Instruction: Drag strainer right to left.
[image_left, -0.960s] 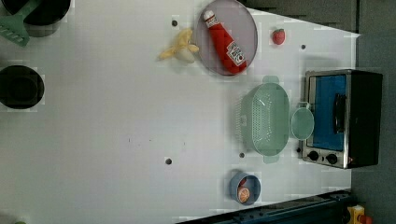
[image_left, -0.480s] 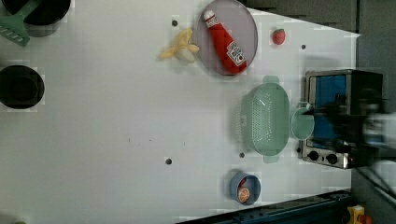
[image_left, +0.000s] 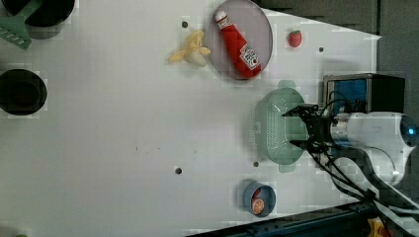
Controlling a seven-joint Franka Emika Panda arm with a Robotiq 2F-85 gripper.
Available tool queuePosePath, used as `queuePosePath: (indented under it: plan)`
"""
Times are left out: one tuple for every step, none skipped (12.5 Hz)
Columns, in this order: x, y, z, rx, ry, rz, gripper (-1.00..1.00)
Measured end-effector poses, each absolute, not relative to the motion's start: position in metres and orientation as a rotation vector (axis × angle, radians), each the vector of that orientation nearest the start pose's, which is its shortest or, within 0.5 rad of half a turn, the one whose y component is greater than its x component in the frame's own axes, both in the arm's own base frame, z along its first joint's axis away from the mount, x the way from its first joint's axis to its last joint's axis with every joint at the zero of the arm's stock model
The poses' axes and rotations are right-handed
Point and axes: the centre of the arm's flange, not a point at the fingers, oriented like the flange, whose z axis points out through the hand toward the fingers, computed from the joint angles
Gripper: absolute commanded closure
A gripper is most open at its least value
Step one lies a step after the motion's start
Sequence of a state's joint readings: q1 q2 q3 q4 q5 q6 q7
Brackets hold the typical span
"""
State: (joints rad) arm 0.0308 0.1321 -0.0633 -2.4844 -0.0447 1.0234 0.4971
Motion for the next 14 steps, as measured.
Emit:
queuePosePath:
  plan:
    - [0.481, -0.013, 0.223, -2.507, 1.931, -0.034, -1.0]
    - [0.48, -0.012, 0.206, -2.477, 1.985, -0.015, -1.0]
    - [0.478, -0.012, 0.188, -2.447, 2.047, 0.004, -1.0]
    - [0.476, -0.013, 0.169, -2.424, 2.088, 0.021, -1.0]
    - [0.474, -0.012, 0.151, -2.4, 2.105, 0.027, -1.0]
    - [0.469, -0.012, 0.136, -2.415, 2.123, 0.054, -1.0]
    - [0.462, -0.013, 0.128, -2.435, 2.121, 0.061, -1.0]
    - [0.457, -0.011, 0.129, -2.434, 2.113, 0.051, -1.0]
    - [0.457, -0.008, 0.132, -2.426, 2.115, 0.046, -1.0]
    - [0.462, -0.002, 0.138, -2.397, 2.121, 0.029, -1.0]
    - [0.465, 0.006, 0.144, -2.369, 2.128, 0.024, -1.0]
    - [0.467, 0.016, 0.146, -2.329, 2.148, 0.025, -1.0]
    - [0.467, 0.026, 0.146, -2.299, 2.163, 0.021, -1.0]
    - [0.466, 0.034, 0.145, -2.308, 2.157, 0.024, -1.0]
